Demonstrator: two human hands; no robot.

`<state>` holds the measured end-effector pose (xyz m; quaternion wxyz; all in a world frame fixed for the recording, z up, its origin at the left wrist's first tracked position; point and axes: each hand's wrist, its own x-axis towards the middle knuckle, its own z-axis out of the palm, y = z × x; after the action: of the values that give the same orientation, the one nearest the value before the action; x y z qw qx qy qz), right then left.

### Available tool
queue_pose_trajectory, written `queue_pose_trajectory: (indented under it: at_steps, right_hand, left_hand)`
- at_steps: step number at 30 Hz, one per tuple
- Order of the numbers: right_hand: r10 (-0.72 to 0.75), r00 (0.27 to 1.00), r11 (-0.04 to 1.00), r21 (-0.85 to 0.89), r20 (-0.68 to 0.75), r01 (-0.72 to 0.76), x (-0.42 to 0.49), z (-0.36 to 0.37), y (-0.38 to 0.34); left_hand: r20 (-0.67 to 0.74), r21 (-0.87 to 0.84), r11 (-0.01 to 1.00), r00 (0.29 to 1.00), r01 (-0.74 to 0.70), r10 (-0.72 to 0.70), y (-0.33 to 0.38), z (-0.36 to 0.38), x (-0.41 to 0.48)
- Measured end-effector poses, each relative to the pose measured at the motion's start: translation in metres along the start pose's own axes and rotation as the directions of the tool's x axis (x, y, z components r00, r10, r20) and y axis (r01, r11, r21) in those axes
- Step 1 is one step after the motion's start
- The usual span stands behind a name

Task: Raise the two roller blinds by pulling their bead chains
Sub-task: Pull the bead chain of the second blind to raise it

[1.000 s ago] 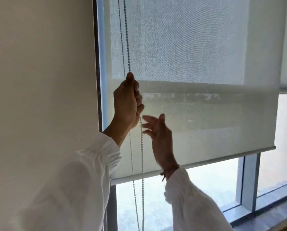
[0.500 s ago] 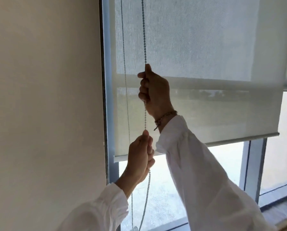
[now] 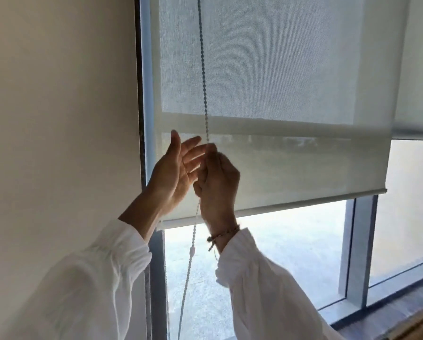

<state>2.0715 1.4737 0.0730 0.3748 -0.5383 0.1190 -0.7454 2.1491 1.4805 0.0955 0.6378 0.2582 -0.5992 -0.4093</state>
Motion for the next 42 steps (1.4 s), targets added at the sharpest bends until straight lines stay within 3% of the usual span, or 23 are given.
queue_pose_trajectory:
  at_steps: [4, 7, 9, 12, 16, 19, 22, 26, 30, 33, 36, 42]
  right_hand:
    - [0.008, 1.0, 0.998, -0.065, -0.025, -0.009, -0.025, -0.016, 0.021]
    - [-0.019, 0.999, 0.991, -0.134, -0.027, 0.015, -0.035, -0.023, 0.026]
    - [-0.048, 0.999, 0.983, -0.175, 0.004, 0.047, -0.038, -0.023, 0.027]
    - [-0.027, 0.998, 0.982, -0.185, 0.051, 0.036, -0.034, -0.027, 0.024]
    - [-0.015, 0.998, 0.986, -0.164, 0.061, 0.025, -0.015, -0.039, 0.016]
    - [0.087, 0.996, 0.989, -0.119, -0.001, -0.087, 0.003, -0.043, 0.007]
    - [0.199, 0.98, 0.977, 0.078, 0.01, -0.199, 0.021, -0.043, -0.006]
    - [0.236, 0.964, 0.944, 0.207, 0.122, -0.257, 0.039, -0.034, -0.029]
    - [0.24, 0.936, 0.936, 0.194, 0.258, -0.294, 0.054, -0.013, -0.051]
    - [0.185, 0.968, 0.979, 0.056, 0.172, -0.197, 0.059, 0.009, -0.059]
    - [-0.076, 0.997, 0.98, -0.185, 0.003, 0.075, 0.058, 0.027, -0.055]
    - [-0.449, 0.893, 0.842, -0.34, -0.01, 0.419, 0.04, 0.015, -0.055]
  left_hand:
    - [0.039, -0.105, 0.99, 0.995, -0.091, 0.095, 0.034, 0.013, 0.013]
    - [0.026, -0.199, 0.976, 0.996, -0.084, 0.091, 0.049, 0.025, 0.02]
    - [-0.08, -0.206, 0.974, 0.994, -0.095, 0.08, 0.052, 0.036, 0.022]
    - [-0.252, -0.195, 0.95, 0.949, -0.242, 0.19, 0.049, 0.051, 0.024]
    - [-0.281, -0.246, 0.904, 0.918, -0.35, 0.279, 0.048, 0.059, 0.021]
    - [-0.219, -0.285, 0.901, 0.937, -0.328, 0.272, 0.036, 0.061, 0.011]
    - [-0.2, -0.256, 0.923, 0.95, -0.287, 0.24, 0.002, 0.055, -0.007]
    - [-0.227, -0.237, 0.955, 0.966, -0.179, 0.125, -0.044, 0.046, -0.033]
    - [-0.267, -0.182, 0.976, 0.961, -0.121, 0.07, -0.064, 0.039, -0.041]
    - [-0.246, -0.152, 0.981, 0.966, -0.124, 0.084, -0.063, 0.04, -0.04]
    - [-0.28, -0.165, 0.978, 0.957, -0.126, 0.076, -0.063, 0.043, -0.04]
    - [-0.197, -0.211, 0.977, 0.979, 0.0, -0.043, -0.038, 0.024, -0.023]
